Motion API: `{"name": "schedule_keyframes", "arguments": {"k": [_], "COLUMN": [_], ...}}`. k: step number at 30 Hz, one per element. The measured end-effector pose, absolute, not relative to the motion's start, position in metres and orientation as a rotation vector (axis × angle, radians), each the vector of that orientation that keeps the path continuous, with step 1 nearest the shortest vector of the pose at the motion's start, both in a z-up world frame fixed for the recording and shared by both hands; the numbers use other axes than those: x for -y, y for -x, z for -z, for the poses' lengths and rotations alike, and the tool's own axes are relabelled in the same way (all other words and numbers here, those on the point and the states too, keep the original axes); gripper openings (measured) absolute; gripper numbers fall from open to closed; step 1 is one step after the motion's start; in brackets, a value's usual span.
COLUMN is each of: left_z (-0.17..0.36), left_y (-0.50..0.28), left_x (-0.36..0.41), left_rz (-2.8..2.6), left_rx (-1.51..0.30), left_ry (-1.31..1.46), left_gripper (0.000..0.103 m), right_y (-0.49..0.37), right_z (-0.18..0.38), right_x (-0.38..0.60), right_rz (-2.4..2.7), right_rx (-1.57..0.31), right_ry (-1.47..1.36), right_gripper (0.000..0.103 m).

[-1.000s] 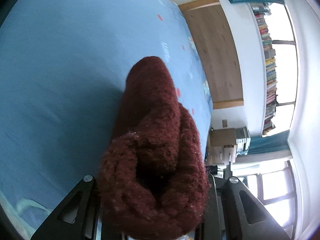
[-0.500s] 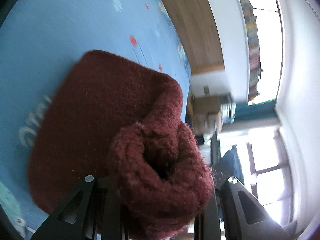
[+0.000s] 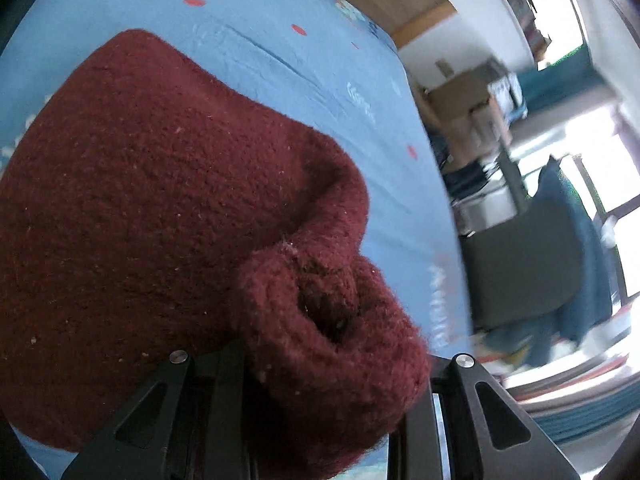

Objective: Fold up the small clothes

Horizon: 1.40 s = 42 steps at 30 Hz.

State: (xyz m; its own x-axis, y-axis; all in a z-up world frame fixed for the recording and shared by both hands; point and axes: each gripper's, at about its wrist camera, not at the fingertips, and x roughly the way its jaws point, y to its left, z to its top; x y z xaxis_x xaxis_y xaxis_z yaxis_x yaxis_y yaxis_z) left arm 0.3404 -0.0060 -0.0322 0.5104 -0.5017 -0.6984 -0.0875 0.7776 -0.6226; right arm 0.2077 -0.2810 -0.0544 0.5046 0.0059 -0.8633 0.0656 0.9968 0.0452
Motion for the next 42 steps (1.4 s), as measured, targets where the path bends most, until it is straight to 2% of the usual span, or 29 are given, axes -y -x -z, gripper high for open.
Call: {"name": "schedule_keyframes", "arguments": {"k": [10,17,34,42], "left_z": [0.058,0.057,0.038,0.022], "left_y": [-0.287,-0.291,-0.292,-0.263], "left_x": [0.073,0.091,0.107,0.116], "left_rz": [0.216,0.297,0.487,0.597], "left_rx": [-1.002,-1.003,-1.052,-1.019], "left_ry": [0.189,0.203,0.16,-0.027], "left_gripper": [0.021,0.044,0.045,0.046], "right_y": [-0.2,-0.195,-0.189,-0.19], "right_z": [0.068,0.071,0.072,0.064], "right_x": [0.29,0.301,0.3,0.297], "right_rz": [0.046,0.068,0.065,0.075], "right_rx": [-1.055,-1.052,-1.054,-1.046], "right_ry": [-0.098,-0.125,-0.131,-0.113], "right_gripper": [0.075,0.075,0.075,0.075]}}
